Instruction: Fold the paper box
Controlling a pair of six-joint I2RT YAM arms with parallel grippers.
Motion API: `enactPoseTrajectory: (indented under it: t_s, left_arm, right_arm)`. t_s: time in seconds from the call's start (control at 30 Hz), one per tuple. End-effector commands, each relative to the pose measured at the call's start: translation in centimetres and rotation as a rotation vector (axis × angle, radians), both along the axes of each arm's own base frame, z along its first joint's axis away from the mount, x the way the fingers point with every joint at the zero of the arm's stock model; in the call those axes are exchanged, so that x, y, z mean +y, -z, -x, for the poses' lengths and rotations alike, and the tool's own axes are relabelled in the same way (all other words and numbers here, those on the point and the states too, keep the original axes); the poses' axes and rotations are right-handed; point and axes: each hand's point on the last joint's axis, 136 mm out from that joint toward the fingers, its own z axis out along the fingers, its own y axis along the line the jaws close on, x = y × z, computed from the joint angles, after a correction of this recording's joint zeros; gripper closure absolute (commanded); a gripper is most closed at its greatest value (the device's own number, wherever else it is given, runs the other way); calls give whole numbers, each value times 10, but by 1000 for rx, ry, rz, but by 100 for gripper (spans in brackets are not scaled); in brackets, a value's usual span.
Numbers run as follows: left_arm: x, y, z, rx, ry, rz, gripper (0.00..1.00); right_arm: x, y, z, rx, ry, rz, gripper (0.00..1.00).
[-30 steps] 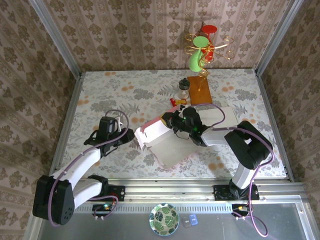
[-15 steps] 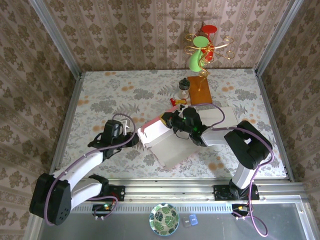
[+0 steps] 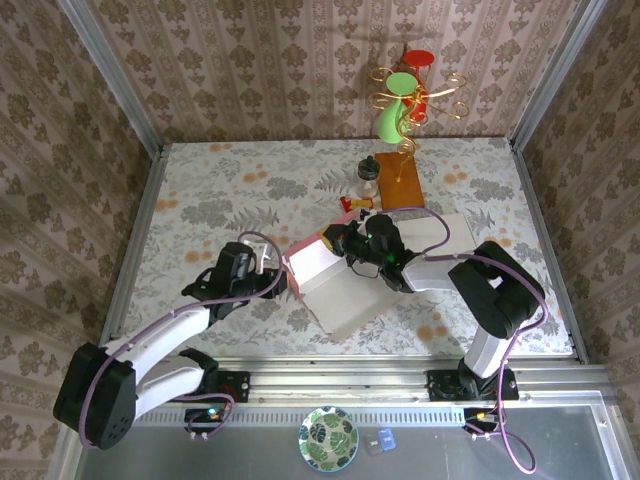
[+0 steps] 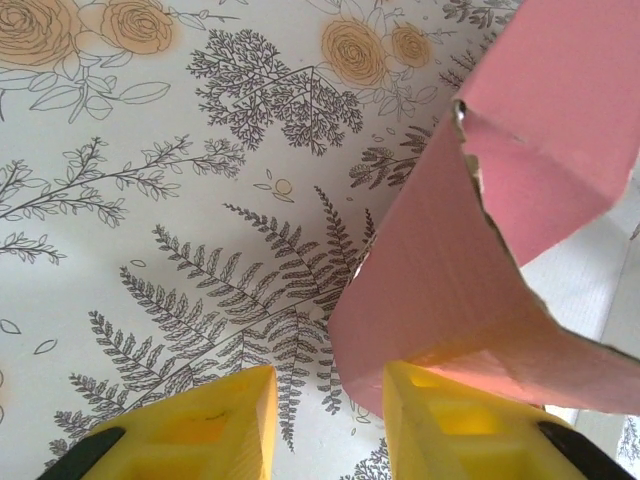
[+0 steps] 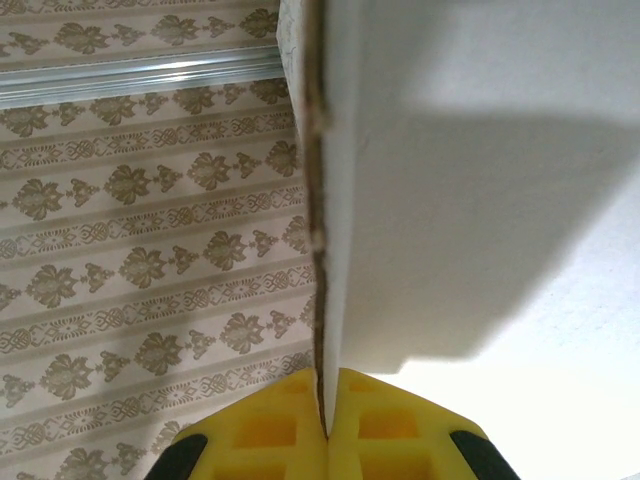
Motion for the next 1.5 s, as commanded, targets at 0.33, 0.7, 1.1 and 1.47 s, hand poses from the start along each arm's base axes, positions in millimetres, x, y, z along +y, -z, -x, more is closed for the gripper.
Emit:
enactPoseTrajectory:
  t_s: [0.33,0.7,1.1,1.47]
  left_arm:
    - [-13,-20,-9,-94,44,0,61]
    - [-15,-19,-2,-94,67,9,57]
    - [-25,-16,2,-119,86,9,55]
    - [-33,-3,1,-153,95,-63,68]
  right_arm:
    - [3,-1,-3,-7,-4,-16,100]
    - [3,-2,-4,-5,-2,-18,100]
    - [-5,-10,2,-64,34,-56,100]
    - [-10,-5,16,-77,38,-67,100]
